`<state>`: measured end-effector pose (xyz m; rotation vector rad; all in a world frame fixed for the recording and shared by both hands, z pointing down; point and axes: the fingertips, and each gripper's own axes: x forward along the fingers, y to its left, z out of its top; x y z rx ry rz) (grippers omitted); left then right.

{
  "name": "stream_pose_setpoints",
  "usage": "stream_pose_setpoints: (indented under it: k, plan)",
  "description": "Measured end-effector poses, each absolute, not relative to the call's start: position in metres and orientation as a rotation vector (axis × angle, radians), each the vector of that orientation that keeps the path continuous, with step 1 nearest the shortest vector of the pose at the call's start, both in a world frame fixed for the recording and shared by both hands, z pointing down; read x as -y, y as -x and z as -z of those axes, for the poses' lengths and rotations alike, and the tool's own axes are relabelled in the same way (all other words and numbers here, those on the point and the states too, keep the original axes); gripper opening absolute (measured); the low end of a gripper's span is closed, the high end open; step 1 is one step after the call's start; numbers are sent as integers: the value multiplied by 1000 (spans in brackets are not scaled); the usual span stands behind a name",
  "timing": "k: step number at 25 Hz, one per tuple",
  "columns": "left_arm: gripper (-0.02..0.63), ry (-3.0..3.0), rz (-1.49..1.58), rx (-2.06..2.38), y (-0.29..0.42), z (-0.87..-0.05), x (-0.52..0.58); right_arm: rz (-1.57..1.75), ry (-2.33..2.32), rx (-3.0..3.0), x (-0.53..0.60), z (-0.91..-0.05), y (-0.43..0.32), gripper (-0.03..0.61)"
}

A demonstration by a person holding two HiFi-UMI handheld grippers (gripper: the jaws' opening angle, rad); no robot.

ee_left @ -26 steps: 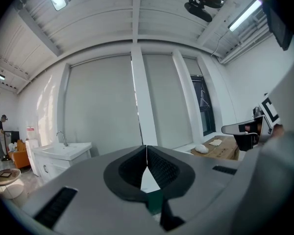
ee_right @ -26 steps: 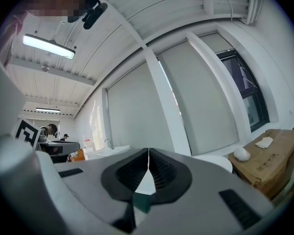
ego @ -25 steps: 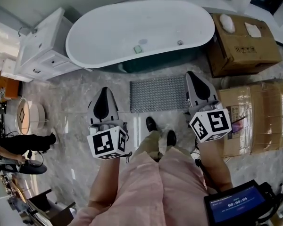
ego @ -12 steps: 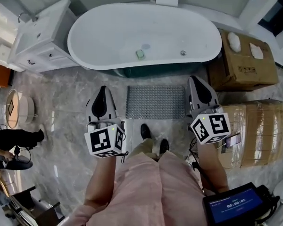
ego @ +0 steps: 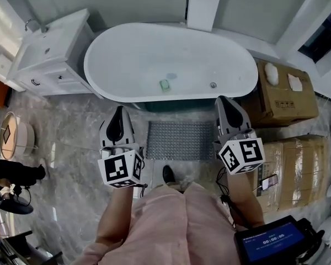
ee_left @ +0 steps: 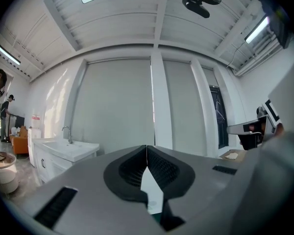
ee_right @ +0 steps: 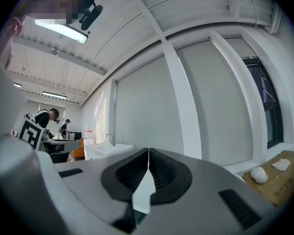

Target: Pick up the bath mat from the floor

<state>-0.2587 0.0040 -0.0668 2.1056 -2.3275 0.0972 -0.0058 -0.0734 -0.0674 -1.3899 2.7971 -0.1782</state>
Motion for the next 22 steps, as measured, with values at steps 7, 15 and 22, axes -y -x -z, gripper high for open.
stream_pose_setpoints:
  k: [7, 15, 22]
  plan:
    - [25, -2144, -132, 2267, 256, 66, 18, 181, 1446, -2765, 84, 75, 2, 18]
    - [25, -2219, -138, 2197, 227, 55, 31, 149, 1487, -2727, 88, 74, -17, 18]
    - [25, -2279, -87, 2146, 206, 54, 40, 92, 1506, -2729, 89, 77, -26, 17]
